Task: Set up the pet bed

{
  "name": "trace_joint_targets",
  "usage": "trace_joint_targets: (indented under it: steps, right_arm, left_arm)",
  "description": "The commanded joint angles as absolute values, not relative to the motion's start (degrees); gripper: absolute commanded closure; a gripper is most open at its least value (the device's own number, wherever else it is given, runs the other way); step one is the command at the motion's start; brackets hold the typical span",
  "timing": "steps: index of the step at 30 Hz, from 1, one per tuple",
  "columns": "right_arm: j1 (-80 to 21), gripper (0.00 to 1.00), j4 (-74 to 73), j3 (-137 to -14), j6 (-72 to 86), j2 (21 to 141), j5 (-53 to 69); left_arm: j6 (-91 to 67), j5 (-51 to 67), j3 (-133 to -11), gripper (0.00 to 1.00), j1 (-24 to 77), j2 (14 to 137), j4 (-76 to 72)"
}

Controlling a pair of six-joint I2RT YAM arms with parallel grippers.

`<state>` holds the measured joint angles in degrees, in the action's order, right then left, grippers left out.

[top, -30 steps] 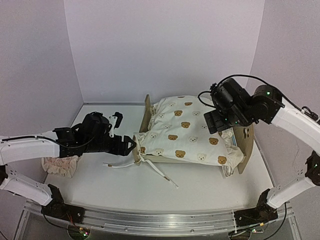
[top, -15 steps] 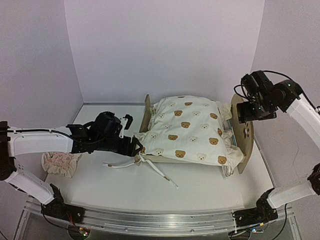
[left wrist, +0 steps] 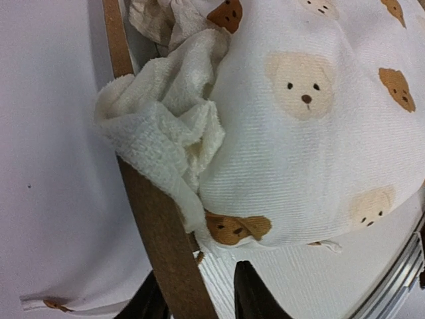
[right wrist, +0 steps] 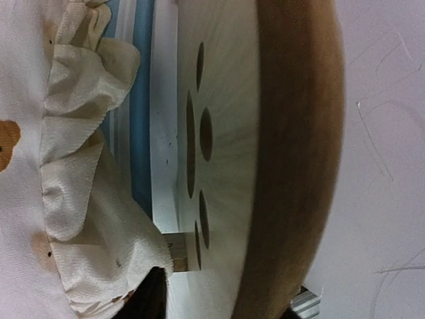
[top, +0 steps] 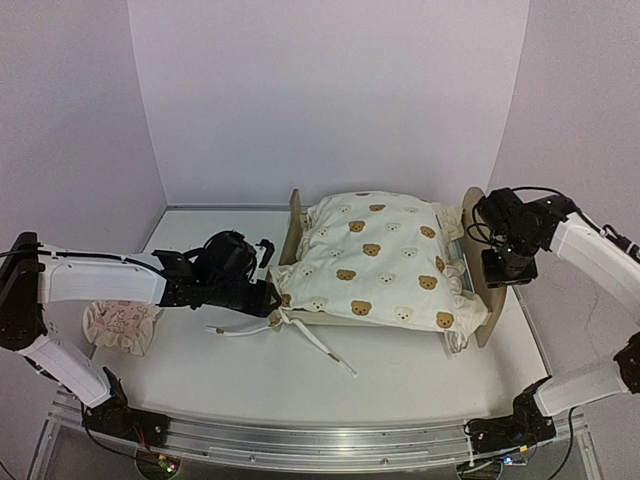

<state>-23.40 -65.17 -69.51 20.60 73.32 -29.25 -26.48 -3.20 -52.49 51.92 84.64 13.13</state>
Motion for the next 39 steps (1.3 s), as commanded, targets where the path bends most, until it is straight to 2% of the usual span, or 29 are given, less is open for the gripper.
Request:
trace_joint_targets:
  steps: [1, 4, 8, 19, 27, 32, 35, 39]
  right_arm:
    - [-23.36, 0.70, -61.91, -67.35, 21.33, 69.81, -25.39]
    - [-23.47, 0.88, -60.97, -66.11, 22.29, 69.14, -21.91]
    - [-25.79, 1.00, -58.81, -64.18, 24.73, 69.00, -20.48]
    - [-44.64, 1.00, -54.31, -65.29, 32.67, 77.48, -28.04]
    - [-51.21, 1.00, -50.86, -66.78, 36.65, 82.29, -29.95]
    - [-51.90, 1.00, -49.11, -68.15, 35.25, 84.67, -30.27]
    - [-51.89, 1.00, -48.57, -69.39, 33.87, 85.88, -30.44]
    - [-51.91, 1.00, -48.30, -70.52, 32.28, 86.75, -31.90]
  left_arm:
    - [-26.76, -4.92, -54.65, 0.75, 52.21, 84.91, 12.07]
    - [-27.48, -7.13, -53.64, 0.84, 52.22, 83.69, 13.03]
    - [-28.38, -10.58, -51.44, 0.88, 52.20, 81.64, 14.62]
    - [-32.65, -17.36, -44.90, 0.88, 48.50, 75.55, 19.88]
    - [-34.74, -18.53, -40.19, 0.85, 42.94, 68.93, 22.65]
    - [-35.76, -18.05, -38.36, 0.82, 42.80, 66.69, 22.85]
    - [-36.28, -17.87, -38.15, 0.77, 42.80, 65.74, 23.65]
    - [-36.34, -17.90, -38.27, 0.63, 42.77, 63.50, 25.12]
